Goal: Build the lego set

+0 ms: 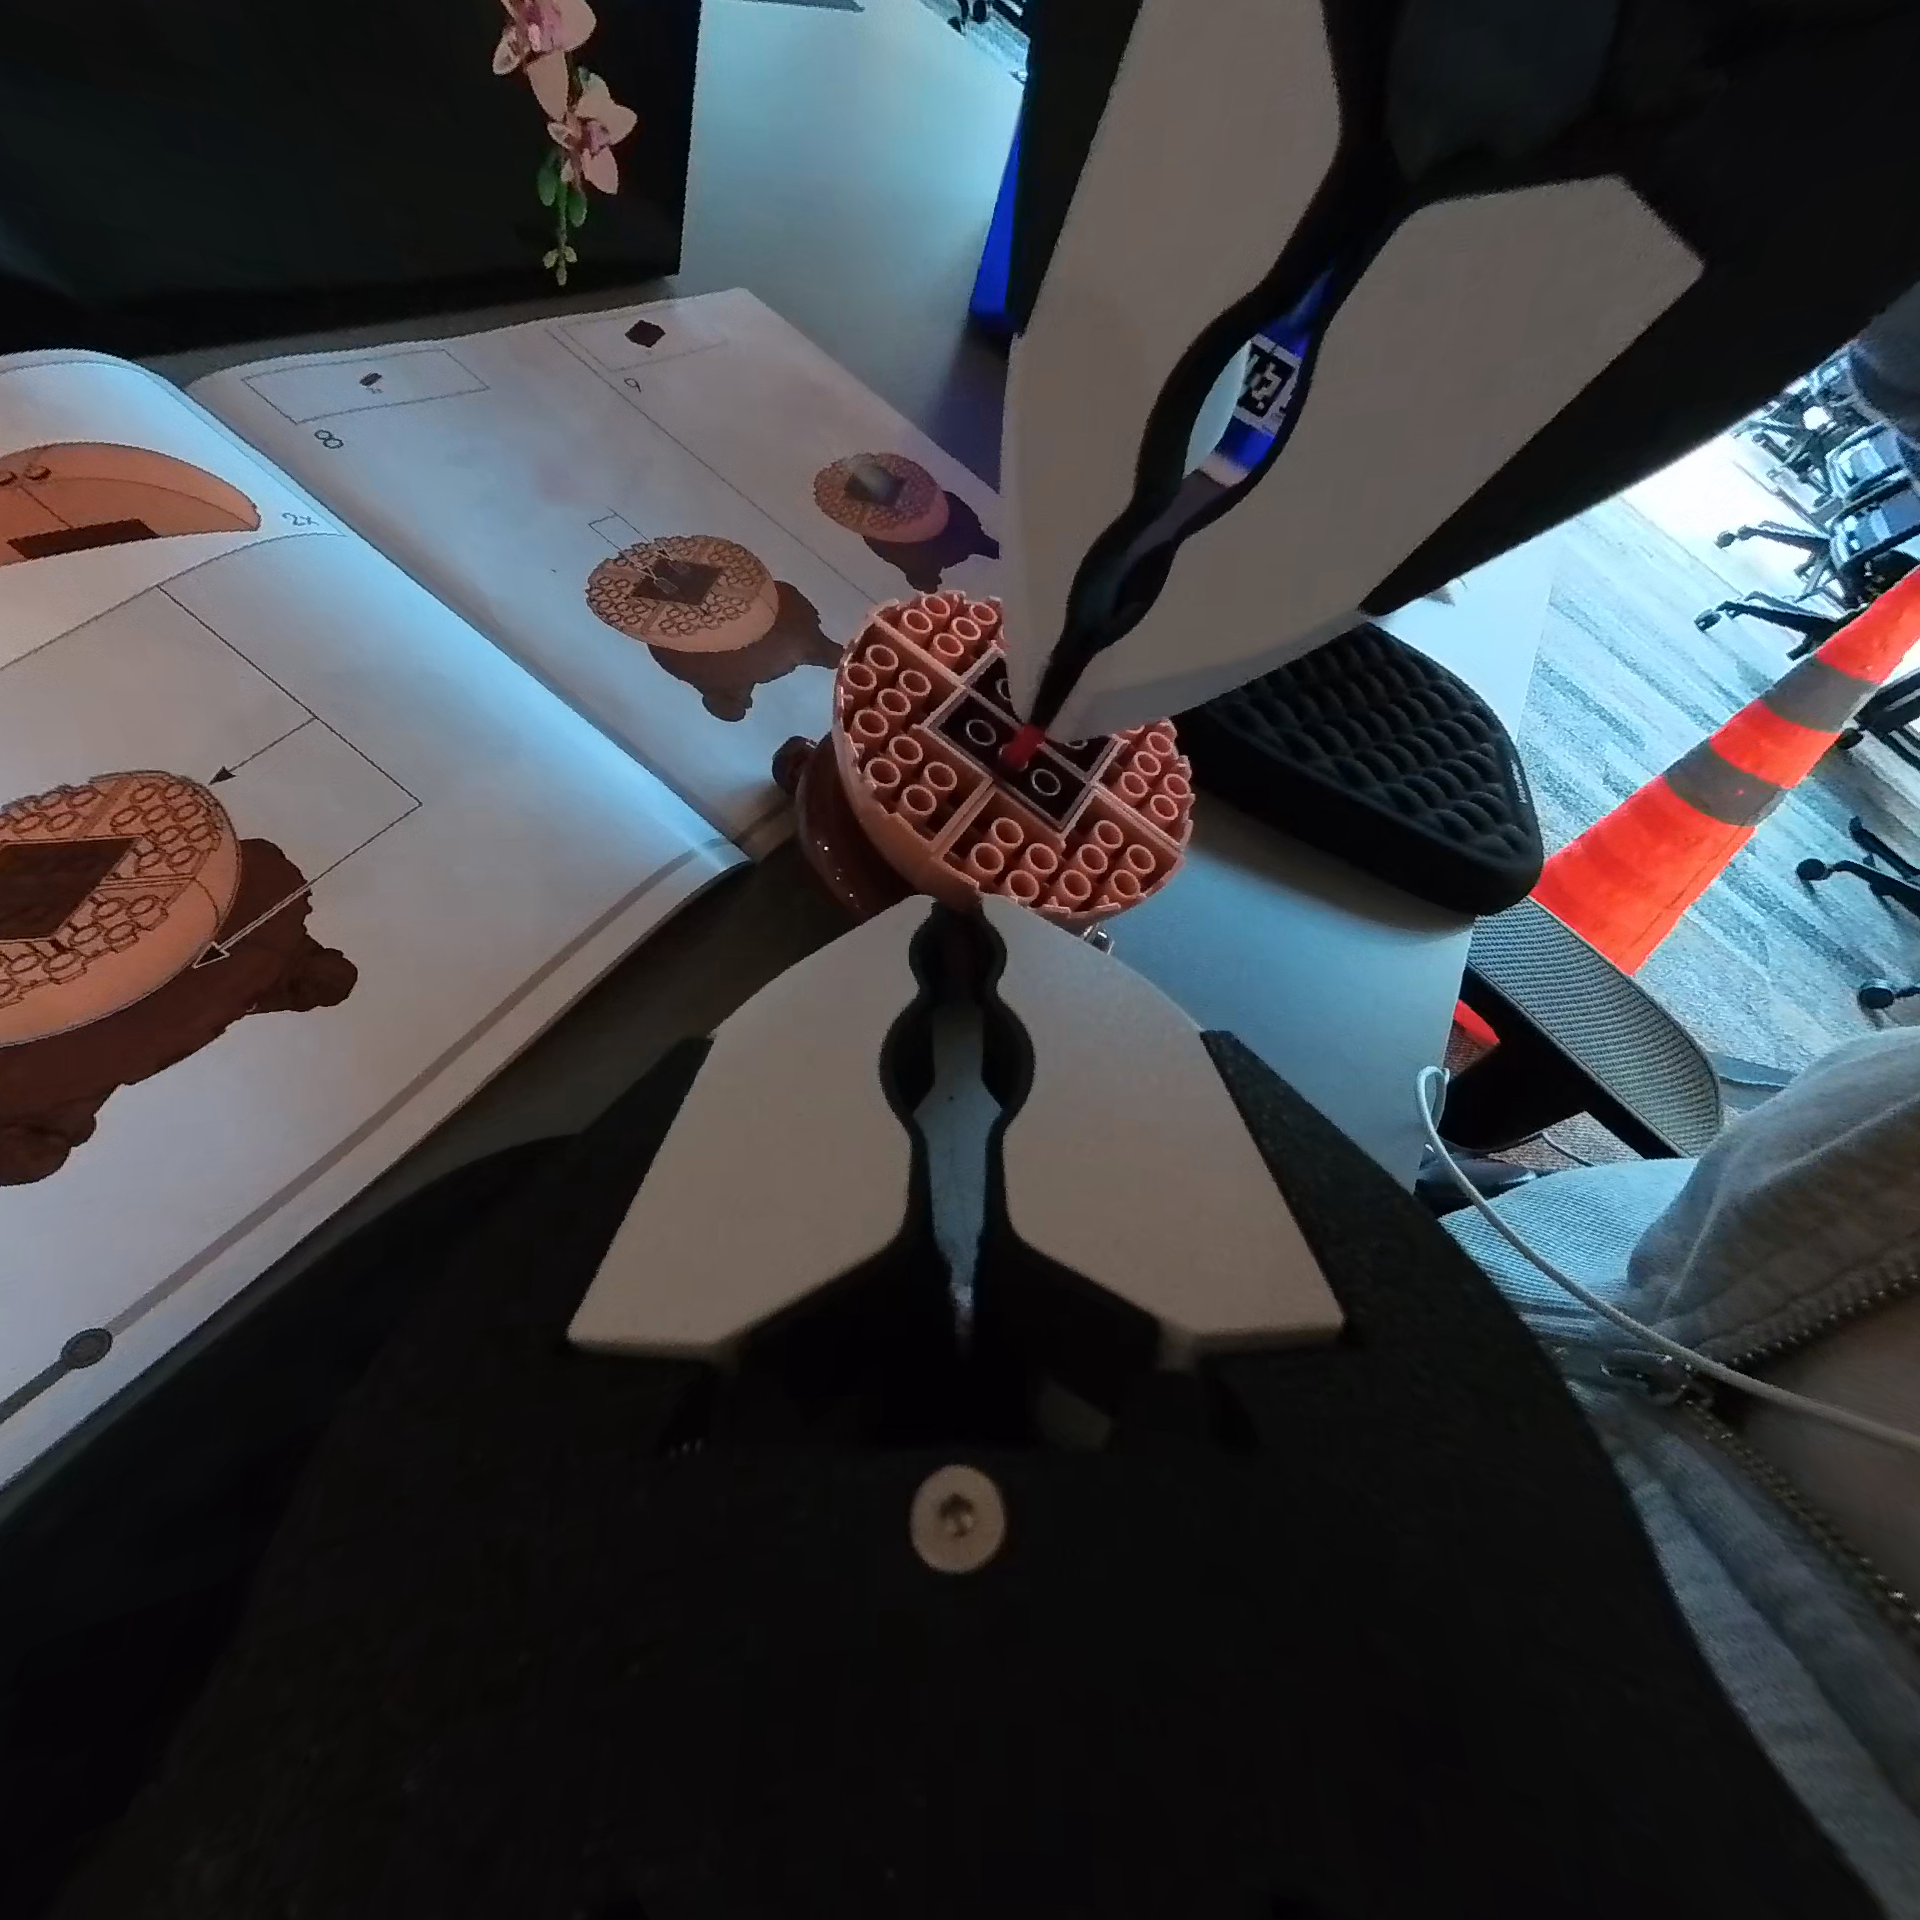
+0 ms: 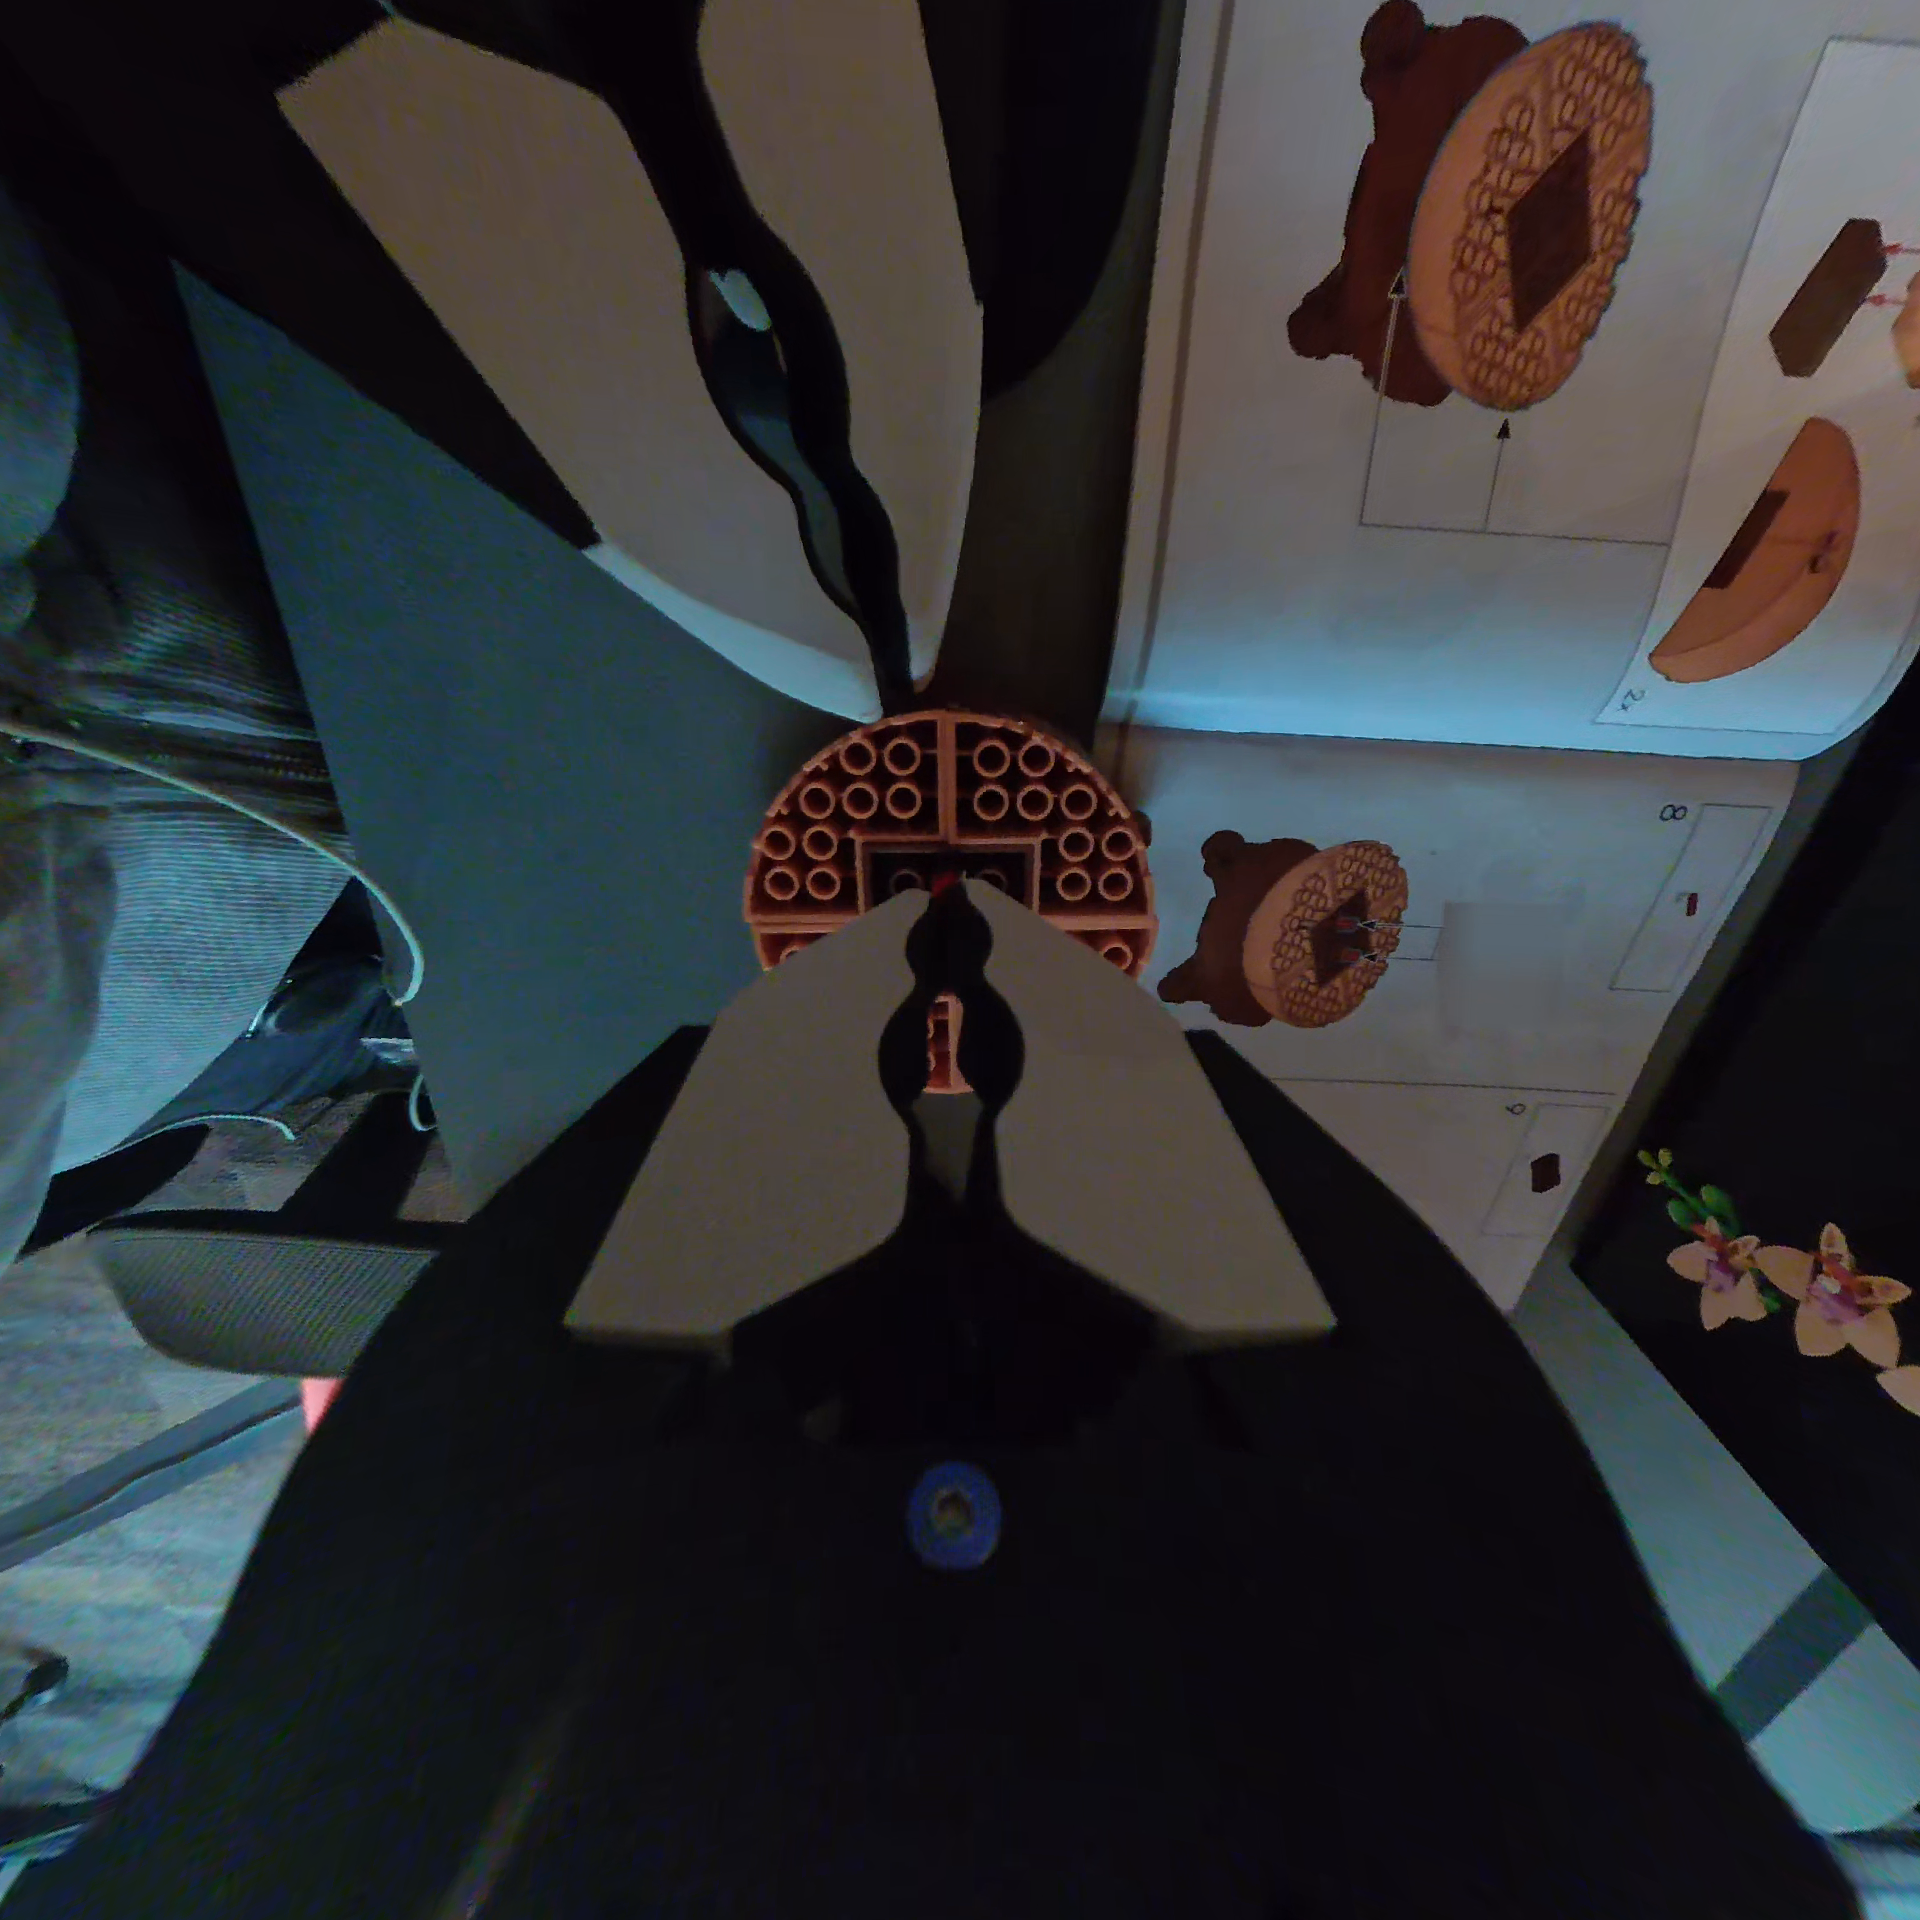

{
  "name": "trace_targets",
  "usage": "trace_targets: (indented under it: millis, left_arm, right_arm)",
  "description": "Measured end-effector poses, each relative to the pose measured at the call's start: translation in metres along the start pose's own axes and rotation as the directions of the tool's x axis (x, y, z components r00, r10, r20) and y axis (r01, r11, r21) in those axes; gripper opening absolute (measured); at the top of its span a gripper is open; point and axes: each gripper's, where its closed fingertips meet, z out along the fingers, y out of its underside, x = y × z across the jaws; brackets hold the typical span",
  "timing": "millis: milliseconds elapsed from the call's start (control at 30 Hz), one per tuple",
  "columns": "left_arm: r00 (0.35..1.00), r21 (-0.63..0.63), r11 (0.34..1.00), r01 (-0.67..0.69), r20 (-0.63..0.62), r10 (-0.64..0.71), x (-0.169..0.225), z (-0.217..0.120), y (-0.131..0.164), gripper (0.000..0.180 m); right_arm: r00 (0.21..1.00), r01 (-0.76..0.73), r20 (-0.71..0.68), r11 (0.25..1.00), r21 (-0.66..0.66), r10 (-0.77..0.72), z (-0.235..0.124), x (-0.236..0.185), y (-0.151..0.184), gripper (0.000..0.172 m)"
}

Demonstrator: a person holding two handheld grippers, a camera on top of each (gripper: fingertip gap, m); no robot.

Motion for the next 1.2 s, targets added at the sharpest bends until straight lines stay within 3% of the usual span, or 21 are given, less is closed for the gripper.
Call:
trace_targets:
  millis: [733, 933, 967, 1033, 1133, 1200]
  left_arm:
    - [1.0, -0.001, 1.0, 0.007, -0.017, -0.007, 0.001, 0.0, 0.0, 0.0]
    - [0.999, -0.002, 1.0, 0.016, -0.038, -0.016, 0.002, -0.001, -0.001, 0.004]
    - [0.999, 0.003, 1.0, 0.021, -0.039, -0.021, 0.002, -0.002, -0.002, 0.004]
    - [0.999, 0.009, 1.0, 0.026, -0.043, -0.026, 0.003, -0.004, -0.003, 0.005]
    - [0.998, 0.049, 0.999, -0.002, -0.062, 0.005, 0.005, -0.013, -0.006, 0.012]
    - [0.988, 0.079, 0.989, -0.121, -0.088, 0.128, 0.011, -0.02, -0.011, 0.039]
  right_arm:
    - [1.0, 0.007, 0.01, 0.998, -0.063, -0.007, 0.006, 0.002, 0.001, 0.0]
    - [0.996, -0.074, 0.048, 0.992, 0.099, 0.069, -0.002, -0.001, -0.001, 0.001]
    - [0.994, -0.107, 0.021, 0.982, 0.154, 0.105, -0.008, 0.002, -0.002, 0.054]
    - [0.985, -0.17, 0.004, 0.967, 0.191, 0.172, -0.021, 0.005, 0.009, 0.071]
    - [0.979, -0.197, 0.02, 0.911, 0.362, 0.204, -0.033, -0.002, 0.02, 0.089]
    - [0.981, -0.174, 0.01, 0.853, 0.492, 0.194, -0.03, -0.009, 0.027, 0.094]
